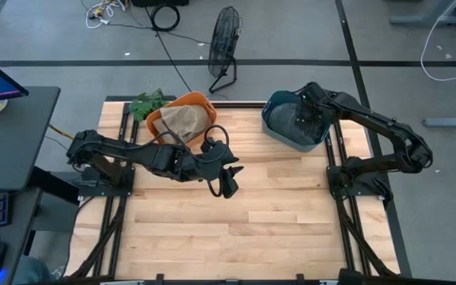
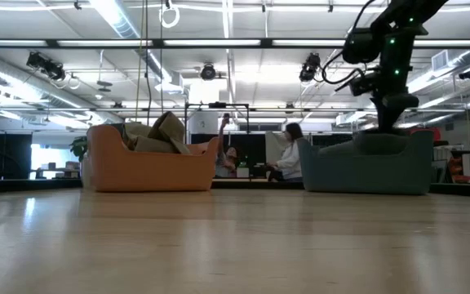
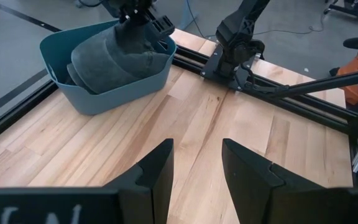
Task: Pick & Place hat
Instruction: Put the black cap into the dark blue bin, then return to Home Position
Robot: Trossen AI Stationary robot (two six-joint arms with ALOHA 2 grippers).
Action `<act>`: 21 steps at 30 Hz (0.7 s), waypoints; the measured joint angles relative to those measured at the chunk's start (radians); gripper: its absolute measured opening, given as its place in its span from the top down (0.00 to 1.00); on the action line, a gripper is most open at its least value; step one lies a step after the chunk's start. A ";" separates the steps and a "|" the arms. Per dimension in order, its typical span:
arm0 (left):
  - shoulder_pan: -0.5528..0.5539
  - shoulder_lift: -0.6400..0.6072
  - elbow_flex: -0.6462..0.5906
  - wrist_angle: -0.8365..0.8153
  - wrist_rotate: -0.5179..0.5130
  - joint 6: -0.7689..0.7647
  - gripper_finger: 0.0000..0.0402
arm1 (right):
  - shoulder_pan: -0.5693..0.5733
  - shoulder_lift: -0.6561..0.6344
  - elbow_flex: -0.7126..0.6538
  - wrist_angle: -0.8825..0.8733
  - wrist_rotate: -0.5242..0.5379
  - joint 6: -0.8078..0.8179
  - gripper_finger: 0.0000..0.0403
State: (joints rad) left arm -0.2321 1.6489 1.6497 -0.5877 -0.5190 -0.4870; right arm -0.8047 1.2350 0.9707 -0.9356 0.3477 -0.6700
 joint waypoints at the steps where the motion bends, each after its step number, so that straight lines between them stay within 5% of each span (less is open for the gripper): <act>1: 0.000 0.000 0.000 0.000 0.000 0.000 0.65 | 0.001 0.000 0.000 -0.011 0.000 0.023 0.75; 8: 0.000 -0.009 -0.001 -0.002 0.000 0.032 0.65 | 0.045 -0.027 0.016 -0.145 0.016 0.127 0.58; 13: -0.001 -0.071 -0.001 -0.031 0.000 0.027 0.65 | 0.115 -0.061 0.136 -0.360 0.006 0.287 0.56; 17: -0.013 -0.133 -0.001 -0.105 -0.001 0.006 0.65 | 0.176 -0.121 0.265 -0.433 -0.140 0.438 0.61; 21: -0.047 -0.195 0.000 -0.203 -0.038 0.004 0.65 | 0.224 -0.207 0.365 -0.407 -0.409 0.564 0.68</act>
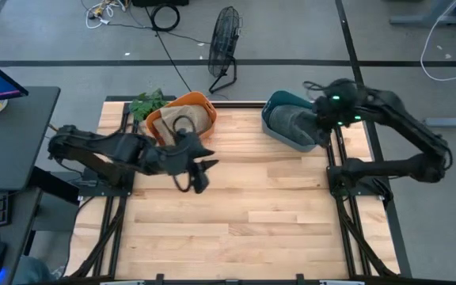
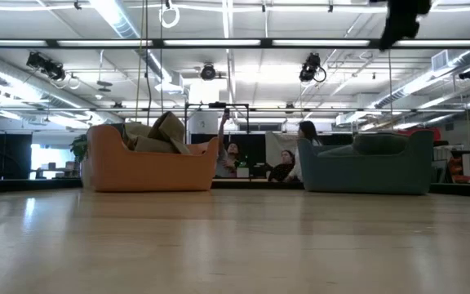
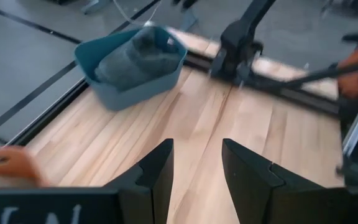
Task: Pick & Place hat
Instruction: Return to Home Position
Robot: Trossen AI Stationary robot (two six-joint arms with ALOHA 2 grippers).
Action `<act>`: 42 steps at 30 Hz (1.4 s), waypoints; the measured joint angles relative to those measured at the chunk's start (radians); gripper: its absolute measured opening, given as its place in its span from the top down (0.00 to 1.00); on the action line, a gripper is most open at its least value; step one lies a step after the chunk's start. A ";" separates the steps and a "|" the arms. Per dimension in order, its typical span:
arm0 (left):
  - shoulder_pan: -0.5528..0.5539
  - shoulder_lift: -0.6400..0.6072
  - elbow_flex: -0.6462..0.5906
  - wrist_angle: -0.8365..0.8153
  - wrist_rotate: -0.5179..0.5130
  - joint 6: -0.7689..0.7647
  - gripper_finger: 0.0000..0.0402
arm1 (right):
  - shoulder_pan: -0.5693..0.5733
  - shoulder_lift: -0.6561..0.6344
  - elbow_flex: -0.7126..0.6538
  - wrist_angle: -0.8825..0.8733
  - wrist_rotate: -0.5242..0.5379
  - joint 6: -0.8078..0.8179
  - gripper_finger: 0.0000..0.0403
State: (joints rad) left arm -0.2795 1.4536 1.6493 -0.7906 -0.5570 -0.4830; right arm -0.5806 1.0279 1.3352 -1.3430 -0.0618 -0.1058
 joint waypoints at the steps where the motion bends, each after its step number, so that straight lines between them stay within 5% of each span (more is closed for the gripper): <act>1: -0.012 -0.014 0.000 -0.036 -0.010 -0.005 0.65 | 0.015 -0.027 0.013 0.021 -0.062 0.030 0.70; 6: -0.076 -0.086 -0.007 -0.169 -0.041 -0.053 0.65 | 0.089 -0.165 0.011 0.165 -0.309 0.163 0.77; 12: -0.156 -0.213 -0.164 -0.114 -0.047 -0.061 0.65 | 0.175 -0.327 -0.063 0.320 -0.392 0.282 0.82; 24: -0.168 -0.567 -0.817 0.621 0.049 0.091 0.65 | 0.197 -0.579 -0.378 0.627 -0.436 0.293 0.90; 31: -0.100 -0.738 -1.050 0.804 0.064 0.102 0.65 | 0.197 -0.657 -0.572 0.837 -0.602 0.331 0.91; 42: -0.026 -0.963 -1.343 1.008 0.065 0.136 0.68 | 0.197 -0.765 -0.749 0.928 -0.611 0.281 0.91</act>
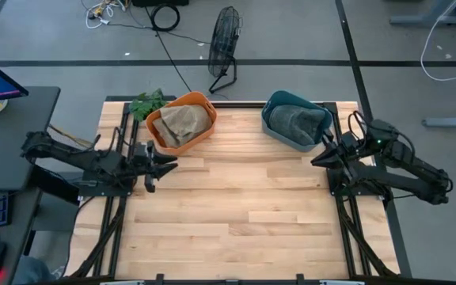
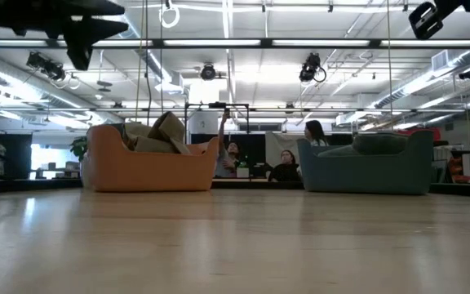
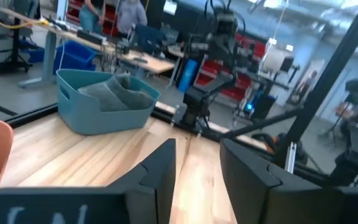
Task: Pick & Place hat
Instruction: Return to Home Position
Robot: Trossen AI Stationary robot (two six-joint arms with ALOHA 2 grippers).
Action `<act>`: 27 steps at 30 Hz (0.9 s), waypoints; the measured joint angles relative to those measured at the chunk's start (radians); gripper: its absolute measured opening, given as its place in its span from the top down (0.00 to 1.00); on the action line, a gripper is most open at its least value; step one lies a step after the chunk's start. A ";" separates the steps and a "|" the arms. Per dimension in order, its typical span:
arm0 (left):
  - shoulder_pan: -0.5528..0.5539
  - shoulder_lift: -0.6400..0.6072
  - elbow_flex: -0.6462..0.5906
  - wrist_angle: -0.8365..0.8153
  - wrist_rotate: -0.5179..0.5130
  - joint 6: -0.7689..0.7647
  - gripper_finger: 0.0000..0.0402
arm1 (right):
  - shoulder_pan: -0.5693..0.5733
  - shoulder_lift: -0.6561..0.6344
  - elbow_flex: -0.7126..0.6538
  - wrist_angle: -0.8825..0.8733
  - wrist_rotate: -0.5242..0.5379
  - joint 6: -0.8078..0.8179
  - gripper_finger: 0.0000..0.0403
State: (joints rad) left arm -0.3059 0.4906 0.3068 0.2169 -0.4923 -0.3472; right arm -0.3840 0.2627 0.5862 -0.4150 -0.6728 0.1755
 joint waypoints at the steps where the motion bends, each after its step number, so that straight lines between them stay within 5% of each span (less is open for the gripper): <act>1: 0.005 -0.017 -0.025 0.026 0.000 0.002 0.69 | 0.000 -0.010 -0.016 0.016 -0.001 0.000 0.91; 14: 0.054 -0.185 -0.207 0.137 0.052 0.076 0.75 | 0.000 -0.110 -0.215 0.166 -0.024 0.069 0.91; 27: 0.115 -0.345 -0.297 0.155 0.087 0.084 0.76 | 0.000 -0.191 -0.229 0.145 -0.079 0.017 0.91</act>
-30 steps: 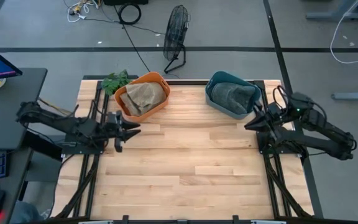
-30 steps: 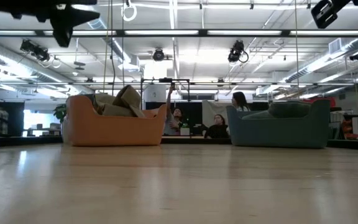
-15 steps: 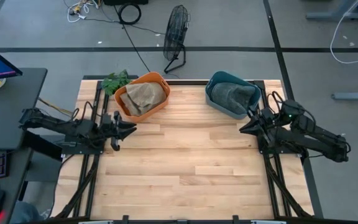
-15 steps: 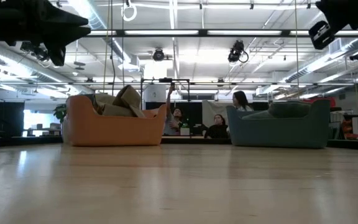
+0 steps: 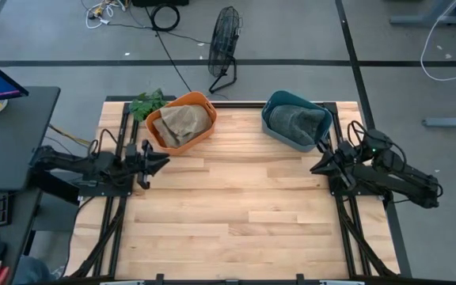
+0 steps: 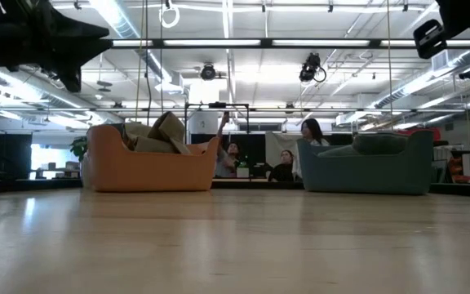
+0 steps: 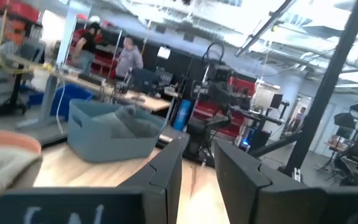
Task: Pick & Place hat
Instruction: Return to Home Position
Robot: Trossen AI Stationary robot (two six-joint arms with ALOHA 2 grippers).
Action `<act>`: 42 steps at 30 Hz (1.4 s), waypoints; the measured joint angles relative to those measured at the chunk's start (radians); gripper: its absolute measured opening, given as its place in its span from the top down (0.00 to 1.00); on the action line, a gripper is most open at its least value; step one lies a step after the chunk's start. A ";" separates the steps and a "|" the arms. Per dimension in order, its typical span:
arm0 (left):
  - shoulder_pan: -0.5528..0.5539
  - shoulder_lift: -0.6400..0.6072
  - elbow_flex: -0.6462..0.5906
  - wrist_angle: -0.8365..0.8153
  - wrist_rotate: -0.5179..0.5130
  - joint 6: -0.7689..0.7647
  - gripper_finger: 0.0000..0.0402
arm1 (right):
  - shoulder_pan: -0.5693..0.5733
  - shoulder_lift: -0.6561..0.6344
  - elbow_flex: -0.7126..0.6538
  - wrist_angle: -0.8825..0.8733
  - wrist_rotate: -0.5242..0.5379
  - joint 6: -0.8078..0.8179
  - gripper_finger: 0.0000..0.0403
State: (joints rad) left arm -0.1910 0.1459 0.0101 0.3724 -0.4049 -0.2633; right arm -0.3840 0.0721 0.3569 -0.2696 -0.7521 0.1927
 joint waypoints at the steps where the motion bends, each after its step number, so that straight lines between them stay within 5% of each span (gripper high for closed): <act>1: 0.004 -0.007 0.000 0.005 0.009 0.016 0.76 | 0.000 -0.004 0.000 -0.004 0.000 -0.003 0.91; 11: 0.022 -0.024 0.000 -0.028 0.069 0.050 0.76 | 0.000 -0.046 -0.059 0.030 0.002 0.035 0.91; 25: 0.022 -0.022 0.000 -0.034 0.066 0.029 0.76 | 0.000 -0.072 -0.340 0.563 0.006 0.287 0.91; 42: 0.022 -0.022 -0.001 -0.102 -0.035 -0.047 0.75 | 0.000 -0.072 -0.341 0.412 0.225 0.274 0.91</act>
State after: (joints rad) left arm -0.1692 0.1242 0.0093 0.2703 -0.4401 -0.3101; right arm -0.3843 0.0000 0.0158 0.1421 -0.5268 0.4663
